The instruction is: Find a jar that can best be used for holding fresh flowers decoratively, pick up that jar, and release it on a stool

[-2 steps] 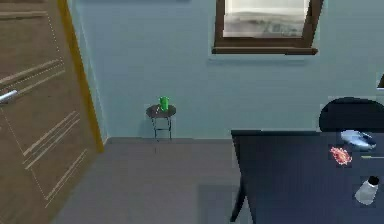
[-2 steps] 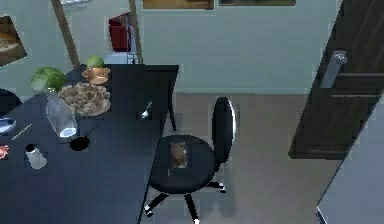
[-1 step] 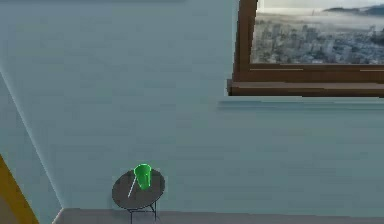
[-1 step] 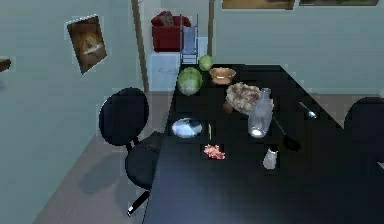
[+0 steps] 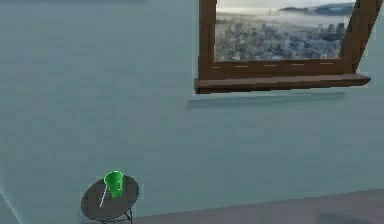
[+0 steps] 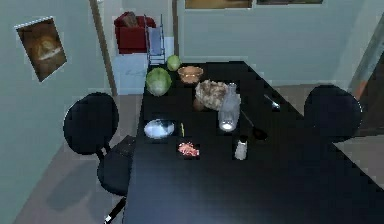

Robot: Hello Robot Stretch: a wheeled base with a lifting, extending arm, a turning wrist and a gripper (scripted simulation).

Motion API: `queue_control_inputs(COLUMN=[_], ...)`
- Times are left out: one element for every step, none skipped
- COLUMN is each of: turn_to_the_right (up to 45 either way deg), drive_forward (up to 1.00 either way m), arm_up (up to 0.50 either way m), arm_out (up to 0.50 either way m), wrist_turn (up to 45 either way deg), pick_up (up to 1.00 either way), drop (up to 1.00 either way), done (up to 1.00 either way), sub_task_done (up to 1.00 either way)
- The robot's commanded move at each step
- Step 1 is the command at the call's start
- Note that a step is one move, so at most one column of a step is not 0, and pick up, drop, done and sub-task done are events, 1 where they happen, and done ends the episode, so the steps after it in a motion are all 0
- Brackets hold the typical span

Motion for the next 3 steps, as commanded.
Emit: queue_control_inputs(turn_to_the_right=[0.0,33.0,0.0], drive_forward=[0.20,0.00,0.20], arm_up=[0.00,0.00,0.00], arm_out=[0.00,0.00,0.00], wrist_turn=[0.0,0.0,0.0], pick_up=[0.00,0.00,0.00], drop=[0.00,0.00,0.00], done=[0.00,0.00,0.00], sub_task_done=[0.00,0.00,0.00])
